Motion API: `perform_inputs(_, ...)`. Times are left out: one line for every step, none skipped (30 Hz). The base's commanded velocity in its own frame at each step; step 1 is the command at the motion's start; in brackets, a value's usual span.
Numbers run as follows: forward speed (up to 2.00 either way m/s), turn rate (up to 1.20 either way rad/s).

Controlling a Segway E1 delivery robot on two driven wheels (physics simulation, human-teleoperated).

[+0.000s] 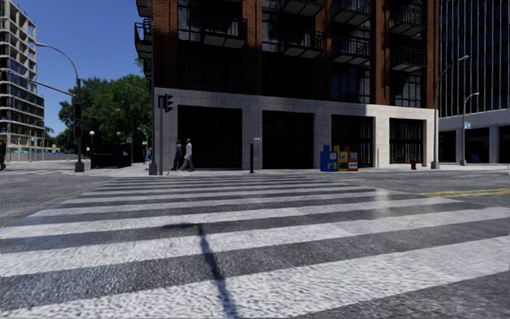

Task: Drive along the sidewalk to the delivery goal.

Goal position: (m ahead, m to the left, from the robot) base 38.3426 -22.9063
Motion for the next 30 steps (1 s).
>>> perform_inputs(1.43,-0.25)
perform_inputs(1.43,-0.25)
perform_inputs(1.43,-0.25)
perform_inputs(1.43,-0.25)
perform_inputs(1.43,-0.25)
perform_inputs(1.43,-0.25)
perform_inputs(1.43,-0.24)
perform_inputs(1.43,-0.23)
perform_inputs(1.43,-0.23)
perform_inputs(1.43,-0.23)
perform_inputs(1.44,-0.23)
perform_inputs(1.44,-0.23)
perform_inputs(1.44,-0.23)
perform_inputs(1.44,-0.23)
perform_inputs(1.44,-0.23)
perform_inputs(1.44,-0.23)
perform_inputs(1.44,-0.23)
perform_inputs(1.44,-0.23)
perform_inputs(1.44,-0.23)
perform_inputs(1.44,-0.23)
perform_inputs(1.51,-0.23)
perform_inputs(1.51,-0.23)
perform_inputs(1.57,-0.23)
perform_inputs(1.61,-0.23)
perform_inputs(1.62,-0.23)
perform_inputs(1.62,-0.23)
perform_inputs(1.63,-0.23)
perform_inputs(1.63,-0.23)
perform_inputs(1.63,-0.23)
perform_inputs(1.63,-0.23)
